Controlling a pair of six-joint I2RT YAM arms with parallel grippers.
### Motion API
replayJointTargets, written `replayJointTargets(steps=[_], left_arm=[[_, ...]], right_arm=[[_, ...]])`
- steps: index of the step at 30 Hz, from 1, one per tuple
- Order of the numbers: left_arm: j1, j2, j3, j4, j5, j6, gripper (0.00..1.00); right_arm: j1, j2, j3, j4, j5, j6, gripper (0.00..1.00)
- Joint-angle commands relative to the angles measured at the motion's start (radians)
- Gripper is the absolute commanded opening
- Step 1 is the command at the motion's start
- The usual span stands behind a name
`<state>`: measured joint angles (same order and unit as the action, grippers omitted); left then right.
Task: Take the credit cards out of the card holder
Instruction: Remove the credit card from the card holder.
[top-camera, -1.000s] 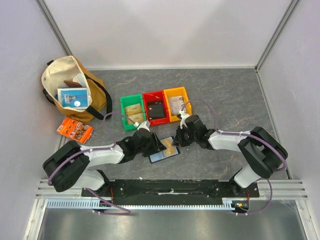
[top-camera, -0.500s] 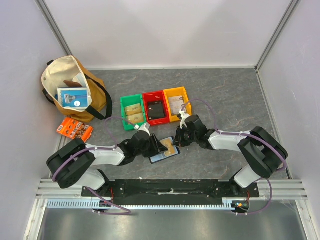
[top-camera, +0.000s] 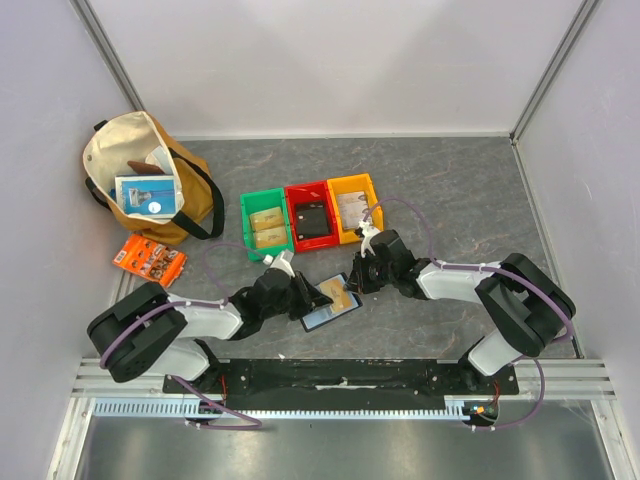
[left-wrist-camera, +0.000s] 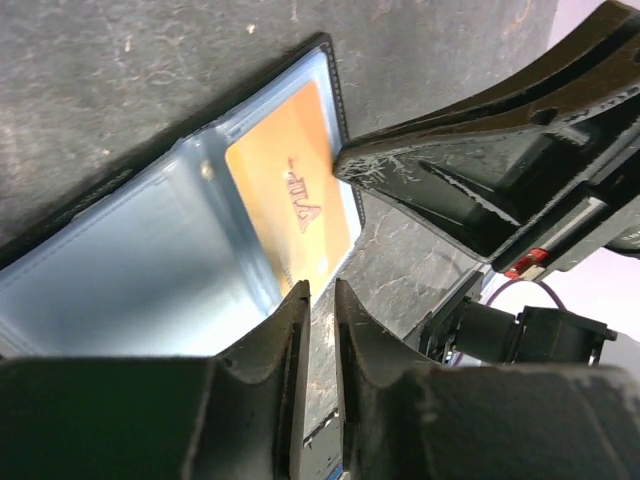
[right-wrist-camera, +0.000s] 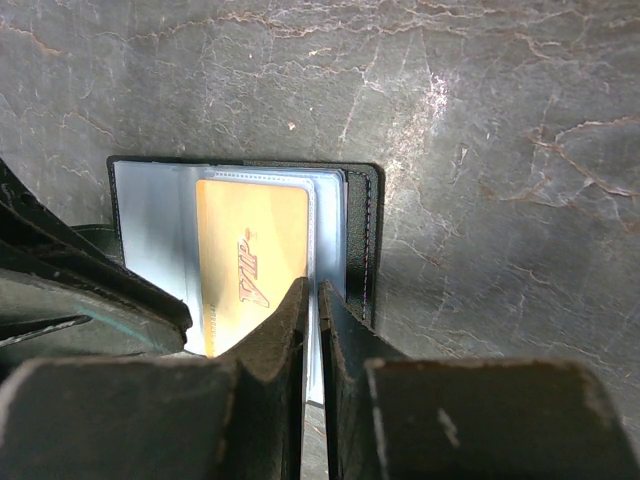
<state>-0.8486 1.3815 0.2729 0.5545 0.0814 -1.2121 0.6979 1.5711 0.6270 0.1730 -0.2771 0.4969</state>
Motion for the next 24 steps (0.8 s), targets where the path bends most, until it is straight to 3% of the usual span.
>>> replayJointTargets(steps=[1, 9, 24], left_arm=[[0.002, -0.013, 0.018, 0.053, 0.001, -0.023, 0.26], [0.002, 0.028, 0.037, -0.051, -0.005, -0.058, 0.42], [-0.001, 0.105, 0.020, 0.172, 0.069, -0.047, 0.26]], right_arm=[[-0.001, 0.032, -0.032, -0.072, 0.006, -0.008, 0.13], [-0.001, 0.026, -0.035, -0.073, 0.006, -0.006, 0.13], [-0.001, 0.023, -0.039, -0.075, 0.007, -0.004, 0.13]])
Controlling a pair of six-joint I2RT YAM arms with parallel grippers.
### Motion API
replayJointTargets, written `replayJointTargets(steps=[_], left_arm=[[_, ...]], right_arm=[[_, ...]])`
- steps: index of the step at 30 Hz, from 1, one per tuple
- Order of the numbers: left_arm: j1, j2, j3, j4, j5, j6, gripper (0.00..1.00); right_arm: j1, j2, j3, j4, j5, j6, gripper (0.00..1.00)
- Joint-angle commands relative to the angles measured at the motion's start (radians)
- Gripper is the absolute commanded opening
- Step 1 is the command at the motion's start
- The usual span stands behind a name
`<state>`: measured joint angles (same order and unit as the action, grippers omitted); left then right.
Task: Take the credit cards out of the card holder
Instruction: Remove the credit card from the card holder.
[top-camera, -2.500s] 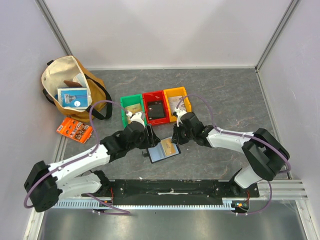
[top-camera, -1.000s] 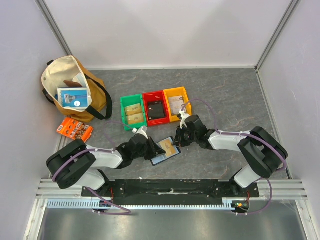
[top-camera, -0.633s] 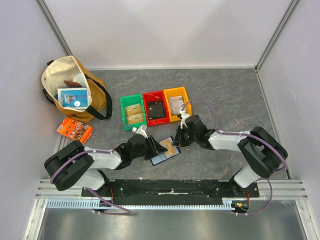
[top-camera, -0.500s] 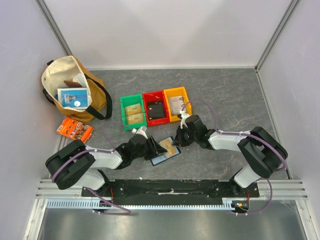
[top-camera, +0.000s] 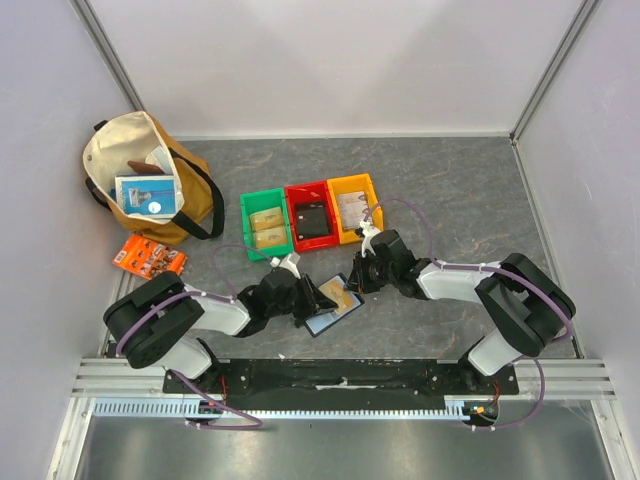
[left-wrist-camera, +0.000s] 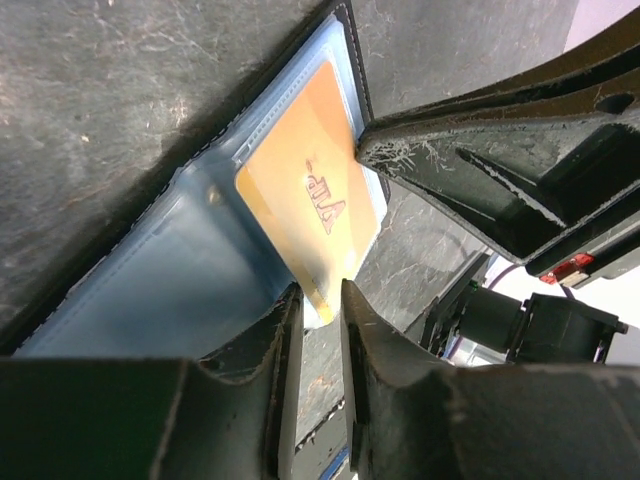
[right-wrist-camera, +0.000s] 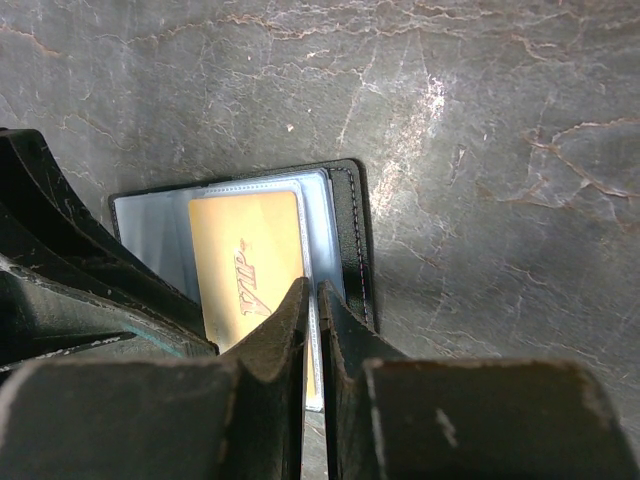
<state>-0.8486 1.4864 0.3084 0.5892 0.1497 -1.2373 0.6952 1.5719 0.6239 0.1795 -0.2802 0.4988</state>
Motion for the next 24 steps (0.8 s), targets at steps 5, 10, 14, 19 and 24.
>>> replayJointTargets(steps=[5, 10, 14, 19, 24], left_arm=[[0.000, -0.020, -0.034, 0.169, -0.019, -0.024, 0.18], [0.000, -0.012, -0.043, 0.193, -0.024, -0.025, 0.02], [0.000, -0.021, -0.064, 0.193, -0.029, -0.042, 0.02], [0.002, -0.078, -0.098, 0.083, -0.044, -0.053, 0.02], [0.002, -0.139, -0.129, 0.015, -0.082, -0.060, 0.02]], right_arm=[[0.000, 0.022, -0.035, -0.081, 0.010, -0.005, 0.13], [-0.002, 0.019, -0.036, -0.086, 0.012, -0.005, 0.13], [-0.003, 0.020, -0.036, -0.089, 0.016, -0.005, 0.13], [-0.006, 0.019, -0.035, -0.089, 0.022, -0.006, 0.12], [-0.010, 0.022, -0.035, -0.089, 0.021, -0.005, 0.12]])
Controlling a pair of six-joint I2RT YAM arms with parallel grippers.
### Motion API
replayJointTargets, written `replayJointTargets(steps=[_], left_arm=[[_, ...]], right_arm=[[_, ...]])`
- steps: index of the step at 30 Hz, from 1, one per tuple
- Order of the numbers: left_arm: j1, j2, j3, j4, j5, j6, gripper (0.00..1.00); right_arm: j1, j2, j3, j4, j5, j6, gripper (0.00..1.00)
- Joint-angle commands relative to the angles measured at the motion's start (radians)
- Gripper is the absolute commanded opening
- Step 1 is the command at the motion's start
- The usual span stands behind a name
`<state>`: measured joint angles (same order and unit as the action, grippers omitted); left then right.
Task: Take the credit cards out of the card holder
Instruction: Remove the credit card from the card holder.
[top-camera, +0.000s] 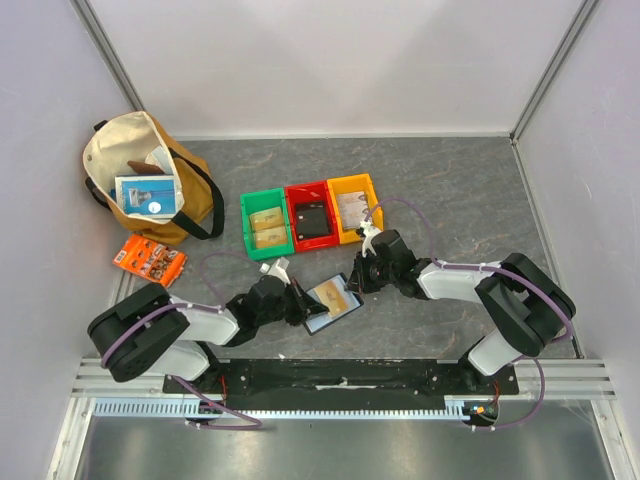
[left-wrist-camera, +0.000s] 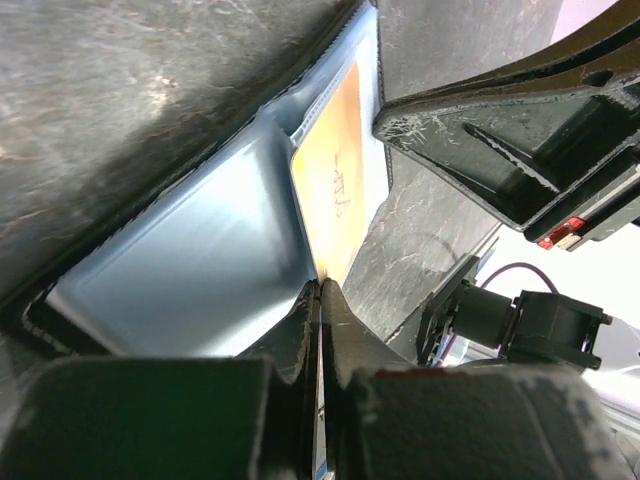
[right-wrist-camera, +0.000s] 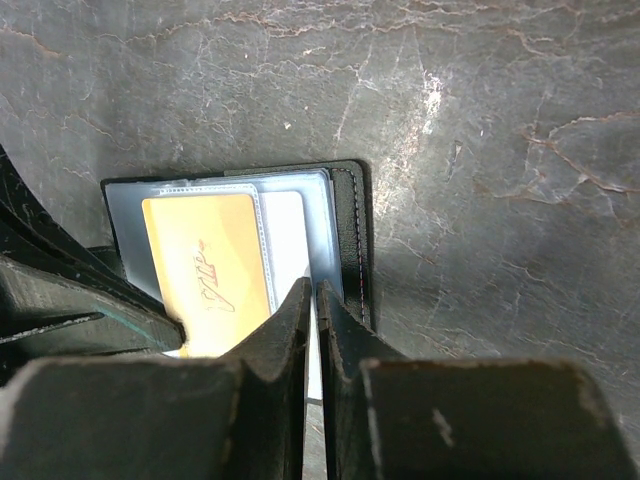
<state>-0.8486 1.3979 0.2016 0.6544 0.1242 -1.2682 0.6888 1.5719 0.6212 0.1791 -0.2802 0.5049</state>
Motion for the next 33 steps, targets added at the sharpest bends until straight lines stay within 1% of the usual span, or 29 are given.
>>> replayJointTargets(steps=[1, 4, 7, 10, 11, 13, 15, 17, 18, 21, 26, 30, 33], left_arm=[[0.002, -0.056, -0.018, -0.067, -0.061, -0.025, 0.02], [0.002, -0.042, 0.010, -0.098, -0.058, -0.002, 0.02], [0.003, -0.014, 0.030, -0.091, -0.043, 0.004, 0.02], [0.002, 0.007, 0.045, -0.088, -0.032, 0.013, 0.02], [0.002, 0.015, 0.048, -0.090, -0.032, 0.015, 0.02], [0.002, 0.019, 0.055, -0.091, -0.032, 0.018, 0.02], [0.002, 0.026, 0.058, -0.095, -0.029, 0.018, 0.02], [0.002, 0.029, 0.059, -0.099, -0.026, 0.018, 0.02], [0.000, 0.032, 0.061, -0.101, -0.024, 0.018, 0.02], [0.002, 0.033, 0.062, -0.101, -0.026, 0.016, 0.02], [0.002, 0.036, 0.067, -0.104, -0.023, 0.017, 0.02], [0.002, 0.032, 0.067, -0.105, -0.024, 0.016, 0.02], [0.003, 0.032, 0.067, -0.108, -0.026, 0.013, 0.02]], right_arm=[[-0.003, 0.023, -0.031, -0.089, 0.018, -0.012, 0.12], [-0.003, 0.027, -0.029, -0.089, 0.015, -0.012, 0.12], [-0.003, 0.014, -0.031, -0.089, 0.009, -0.011, 0.12], [-0.003, -0.021, -0.029, -0.089, -0.001, -0.011, 0.14], [-0.003, -0.038, -0.026, -0.092, -0.001, -0.011, 0.16], [-0.003, -0.070, -0.018, -0.095, 0.001, -0.011, 0.26], [-0.003, -0.105, -0.006, -0.102, 0.012, -0.012, 0.32], [-0.003, -0.133, 0.005, -0.101, 0.019, -0.019, 0.38], [-0.003, -0.145, 0.008, -0.095, 0.016, -0.022, 0.39], [-0.003, -0.154, 0.017, -0.064, -0.040, -0.025, 0.37], [-0.003, -0.086, 0.012, 0.028, -0.145, 0.021, 0.24], [-0.003, -0.032, -0.006, 0.083, -0.149, 0.044, 0.19], [-0.008, 0.008, -0.017, 0.109, -0.157, 0.052, 0.17]])
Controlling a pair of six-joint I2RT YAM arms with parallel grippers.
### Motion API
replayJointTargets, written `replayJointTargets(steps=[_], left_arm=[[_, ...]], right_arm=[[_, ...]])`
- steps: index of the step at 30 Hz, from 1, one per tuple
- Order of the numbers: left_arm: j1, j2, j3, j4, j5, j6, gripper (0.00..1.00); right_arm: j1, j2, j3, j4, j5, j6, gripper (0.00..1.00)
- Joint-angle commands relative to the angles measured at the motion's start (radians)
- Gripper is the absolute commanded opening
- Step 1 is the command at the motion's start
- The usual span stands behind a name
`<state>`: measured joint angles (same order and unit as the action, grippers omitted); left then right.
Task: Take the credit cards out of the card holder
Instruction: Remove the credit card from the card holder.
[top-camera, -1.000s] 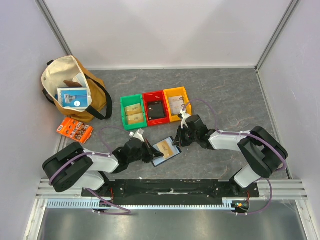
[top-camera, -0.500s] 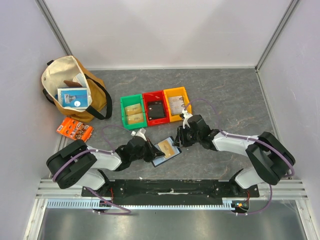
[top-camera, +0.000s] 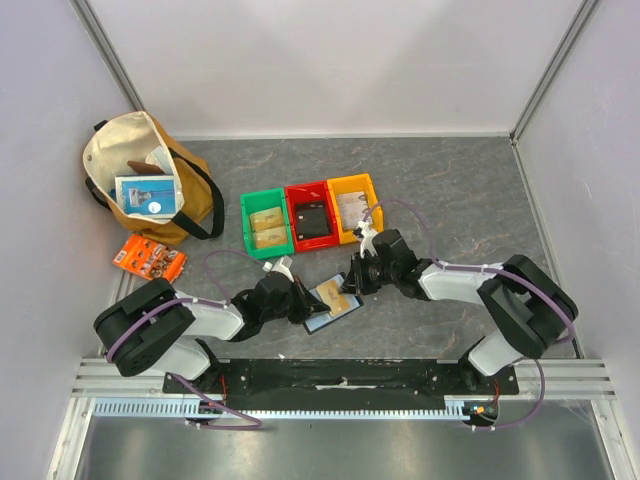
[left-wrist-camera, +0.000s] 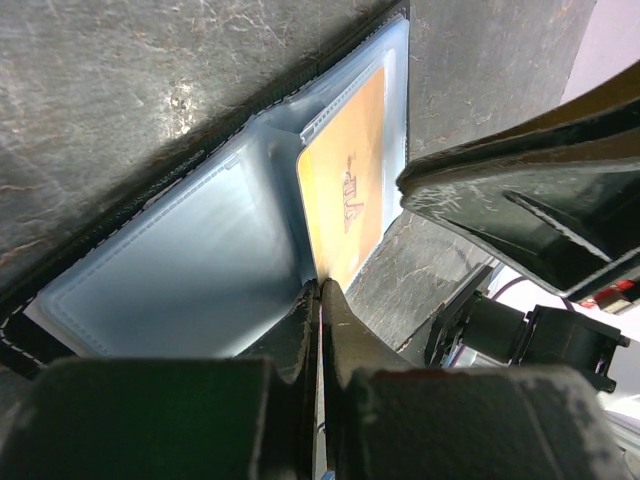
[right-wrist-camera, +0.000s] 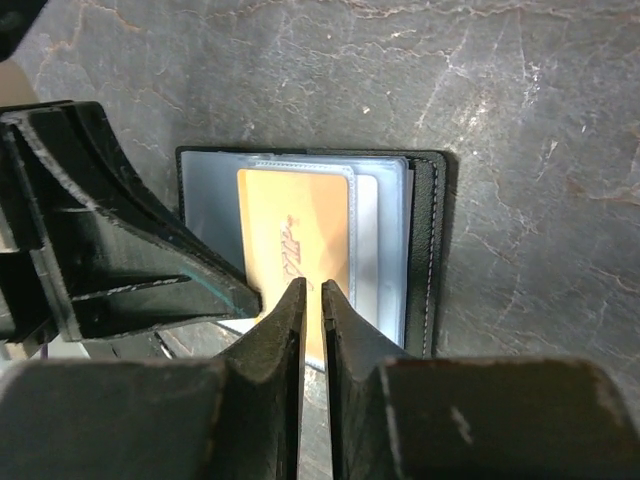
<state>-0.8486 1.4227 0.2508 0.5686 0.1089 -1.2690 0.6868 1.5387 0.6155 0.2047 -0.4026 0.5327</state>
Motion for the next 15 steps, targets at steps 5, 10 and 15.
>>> replayJointTargets(steps=[5, 10, 15], left_arm=[[0.002, 0.008, 0.015, -0.022, -0.014, 0.003, 0.02], [0.003, 0.002, -0.001, -0.016, -0.021, -0.023, 0.02], [0.002, -0.018, -0.022, -0.018, -0.028, -0.046, 0.02]], right_arm=[[-0.027, 0.081, -0.034, 0.093, -0.019, 0.032, 0.13], [-0.041, 0.107, -0.051, 0.065, -0.012, 0.032, 0.10], [-0.050, 0.121, -0.066, 0.027, 0.005, 0.024, 0.07]])
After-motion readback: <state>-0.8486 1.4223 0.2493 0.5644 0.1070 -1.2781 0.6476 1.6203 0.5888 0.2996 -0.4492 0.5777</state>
